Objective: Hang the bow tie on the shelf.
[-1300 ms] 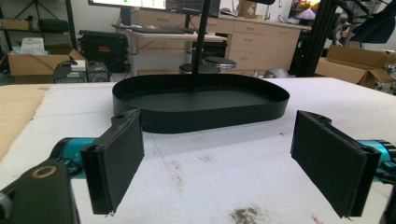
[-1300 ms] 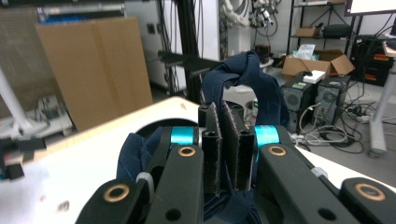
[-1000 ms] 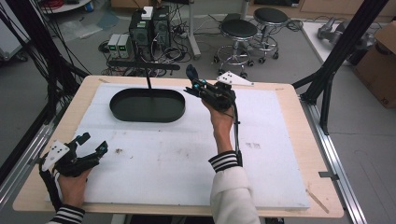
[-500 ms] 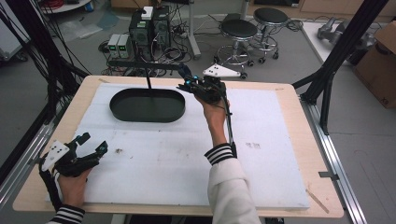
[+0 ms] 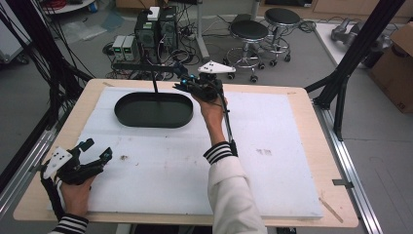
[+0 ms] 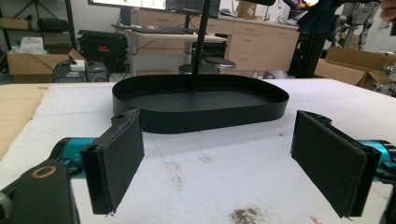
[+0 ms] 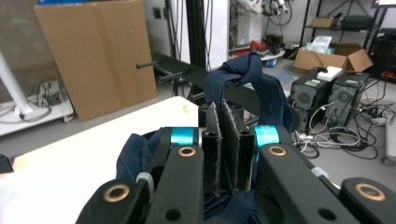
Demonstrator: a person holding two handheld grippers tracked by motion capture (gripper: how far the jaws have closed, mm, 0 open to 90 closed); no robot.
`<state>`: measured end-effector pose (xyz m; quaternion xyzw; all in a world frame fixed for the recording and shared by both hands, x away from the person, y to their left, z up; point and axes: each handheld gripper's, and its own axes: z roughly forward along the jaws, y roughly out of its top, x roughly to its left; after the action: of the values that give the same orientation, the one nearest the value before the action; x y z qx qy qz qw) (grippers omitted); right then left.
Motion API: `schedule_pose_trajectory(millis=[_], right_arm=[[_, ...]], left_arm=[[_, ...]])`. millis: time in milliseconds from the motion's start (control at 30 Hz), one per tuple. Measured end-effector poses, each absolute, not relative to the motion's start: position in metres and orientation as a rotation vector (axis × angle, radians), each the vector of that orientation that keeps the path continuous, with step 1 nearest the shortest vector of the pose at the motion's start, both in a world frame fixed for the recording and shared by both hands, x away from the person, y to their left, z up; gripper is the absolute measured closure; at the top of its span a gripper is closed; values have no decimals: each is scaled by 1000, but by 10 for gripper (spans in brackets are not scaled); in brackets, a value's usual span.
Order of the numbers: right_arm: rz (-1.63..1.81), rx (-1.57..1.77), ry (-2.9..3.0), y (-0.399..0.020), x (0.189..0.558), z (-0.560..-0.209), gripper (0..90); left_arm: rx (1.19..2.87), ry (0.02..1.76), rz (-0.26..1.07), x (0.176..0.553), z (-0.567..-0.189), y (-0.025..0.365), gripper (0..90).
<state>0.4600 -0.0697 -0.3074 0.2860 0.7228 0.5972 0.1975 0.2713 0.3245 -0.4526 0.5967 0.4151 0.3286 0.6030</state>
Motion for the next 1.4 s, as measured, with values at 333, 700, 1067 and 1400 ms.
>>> schedule_pose_trajectory(millis=[333, 700, 1067, 1400], right_arm=[[1661, 818, 2059, -55, 469, -320, 857], [1635, 846, 2100, -49, 479, -331, 857], [1614, 860, 2127, -40, 484, -340, 856], [1554, 890, 2163, -35, 487, -348, 856]], left_arm=[[1378, 963, 756, 271, -453, 325, 174], [1376, 961, 755, 271, -453, 325, 174], [1372, 962, 753, 271, -453, 325, 174], [1372, 960, 751, 271, -453, 325, 174]])
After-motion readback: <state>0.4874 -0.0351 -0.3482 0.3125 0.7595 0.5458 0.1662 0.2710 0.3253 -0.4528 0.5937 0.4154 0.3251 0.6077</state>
